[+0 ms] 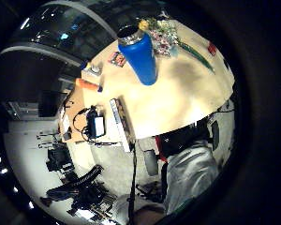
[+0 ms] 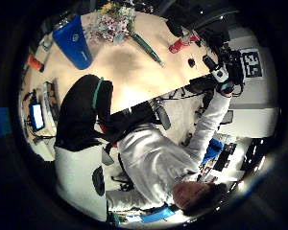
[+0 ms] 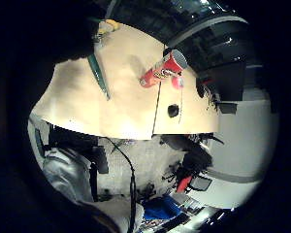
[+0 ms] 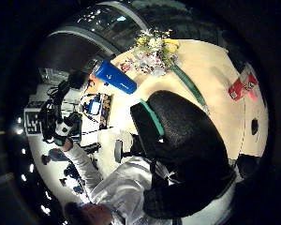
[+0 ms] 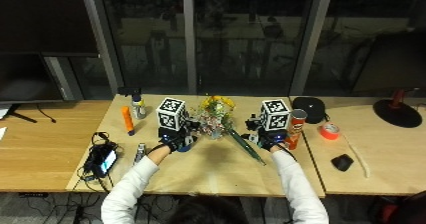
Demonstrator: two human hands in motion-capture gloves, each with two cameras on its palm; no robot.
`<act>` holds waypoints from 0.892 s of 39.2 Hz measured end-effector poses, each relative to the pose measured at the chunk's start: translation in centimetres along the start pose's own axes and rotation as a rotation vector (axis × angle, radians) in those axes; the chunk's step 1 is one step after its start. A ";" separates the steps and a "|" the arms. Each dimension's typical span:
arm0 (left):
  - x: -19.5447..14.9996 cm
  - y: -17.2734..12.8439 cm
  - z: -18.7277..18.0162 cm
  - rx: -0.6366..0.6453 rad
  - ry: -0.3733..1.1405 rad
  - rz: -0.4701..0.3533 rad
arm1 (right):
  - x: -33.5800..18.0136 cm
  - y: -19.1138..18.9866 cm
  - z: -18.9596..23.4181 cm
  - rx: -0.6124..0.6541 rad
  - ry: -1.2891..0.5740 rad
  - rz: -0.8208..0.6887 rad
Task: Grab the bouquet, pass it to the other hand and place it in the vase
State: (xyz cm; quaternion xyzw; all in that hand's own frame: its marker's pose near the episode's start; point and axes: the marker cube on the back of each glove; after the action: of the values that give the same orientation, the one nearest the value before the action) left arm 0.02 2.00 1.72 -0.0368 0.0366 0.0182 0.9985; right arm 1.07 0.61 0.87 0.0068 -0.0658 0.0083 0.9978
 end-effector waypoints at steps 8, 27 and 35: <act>-1.3 -2.0 4.0 -0.044 0.116 -0.032 | 0.3 -0.3 0.3 -0.055 -0.005 0.044; -0.6 -2.7 5.4 0.126 0.127 0.022 | 3.4 -9.1 3.5 -0.100 -0.143 0.264; -0.9 -2.7 6.2 0.128 0.111 0.016 | 4.8 -12.4 6.9 -0.102 -0.117 0.344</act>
State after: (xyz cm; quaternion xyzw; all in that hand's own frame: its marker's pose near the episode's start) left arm -0.30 -0.24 8.15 0.0265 0.0932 0.0217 0.9951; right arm 5.10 -11.76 8.16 -0.0545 -0.1242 0.1751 0.9752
